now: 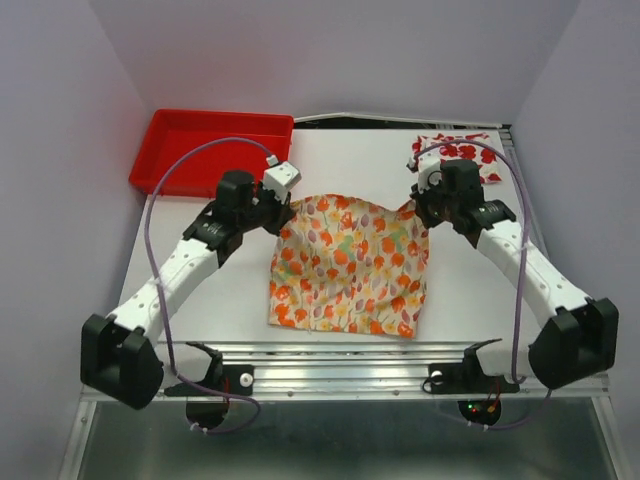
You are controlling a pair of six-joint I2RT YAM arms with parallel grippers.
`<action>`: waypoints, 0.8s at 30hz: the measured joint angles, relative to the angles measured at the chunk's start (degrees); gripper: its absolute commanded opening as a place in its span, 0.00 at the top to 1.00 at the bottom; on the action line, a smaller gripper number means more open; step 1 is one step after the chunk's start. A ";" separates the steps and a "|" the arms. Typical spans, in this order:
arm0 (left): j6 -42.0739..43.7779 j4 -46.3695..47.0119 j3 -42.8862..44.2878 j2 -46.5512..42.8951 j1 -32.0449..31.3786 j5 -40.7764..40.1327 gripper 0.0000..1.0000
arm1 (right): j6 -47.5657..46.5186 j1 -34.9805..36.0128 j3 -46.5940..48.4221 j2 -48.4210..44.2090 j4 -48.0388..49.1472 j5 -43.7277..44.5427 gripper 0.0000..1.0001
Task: Fold and stack the skirts
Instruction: Flatten the skirt out
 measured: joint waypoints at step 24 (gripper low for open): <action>3.85 -11.34 40.06 38.64 0.66 -7.37 0.32 | -3.19 -13.07 32.06 31.89 -8.57 -2.19 0.24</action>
